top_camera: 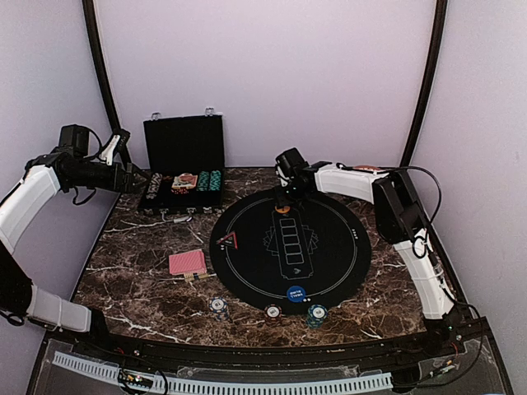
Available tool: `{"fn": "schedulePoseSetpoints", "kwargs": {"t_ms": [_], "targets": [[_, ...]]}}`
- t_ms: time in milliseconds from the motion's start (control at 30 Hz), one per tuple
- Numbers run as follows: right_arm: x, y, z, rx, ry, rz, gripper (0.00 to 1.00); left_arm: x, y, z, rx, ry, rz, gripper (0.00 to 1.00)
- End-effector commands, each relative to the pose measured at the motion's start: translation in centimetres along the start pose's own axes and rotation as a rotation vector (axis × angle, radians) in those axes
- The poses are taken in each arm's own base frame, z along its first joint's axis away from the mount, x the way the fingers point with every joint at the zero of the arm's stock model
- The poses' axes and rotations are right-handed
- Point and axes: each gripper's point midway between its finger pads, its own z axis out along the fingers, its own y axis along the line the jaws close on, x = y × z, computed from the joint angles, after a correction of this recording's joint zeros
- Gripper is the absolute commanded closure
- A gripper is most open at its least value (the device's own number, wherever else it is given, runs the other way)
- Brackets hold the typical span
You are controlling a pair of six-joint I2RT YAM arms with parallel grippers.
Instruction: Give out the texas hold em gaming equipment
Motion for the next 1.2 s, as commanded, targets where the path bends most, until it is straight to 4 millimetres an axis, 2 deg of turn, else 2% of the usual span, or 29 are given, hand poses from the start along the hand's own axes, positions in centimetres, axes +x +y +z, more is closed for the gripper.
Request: {"fn": "schedulePoseSetpoints", "kwargs": {"t_ms": [0,133,233,333,467,667,933,1167], "targets": [[-2.5,-0.6,-3.3,0.030,-0.062,-0.009,0.36,-0.7,-0.8,-1.1,0.010,-0.022,0.009,0.01],[-2.1,0.2,-5.3,0.005,-0.082,-0.016,0.34,-0.7,-0.9,-1.3,0.012,-0.027,0.010,0.01],[-0.6,0.6,-5.5,0.012,-0.069,-0.027,0.39,-0.7,-1.0,-1.3,0.018,-0.028,0.006,0.01],[1.0,1.0,-4.8,0.009,-0.042,-0.032,0.46,-0.7,-1.0,-1.2,0.019,-0.029,0.004,0.01],[2.8,1.4,-3.7,-0.002,-0.009,-0.035,0.50,-0.8,-0.9,-1.1,0.018,-0.030,0.001,0.01],[4.3,1.3,-1.8,0.025,0.028,-0.032,0.58,-0.9,-0.9,-1.1,0.021,-0.030,0.000,0.01],[4.2,0.2,0.7,0.102,0.040,-0.026,0.67,-1.1,-0.8,-1.1,0.017,-0.028,-0.001,0.01],[1.9,-0.9,1.1,0.118,0.000,0.011,0.70,-1.0,-0.6,-1.0,0.009,-0.022,-0.001,0.01]]}}
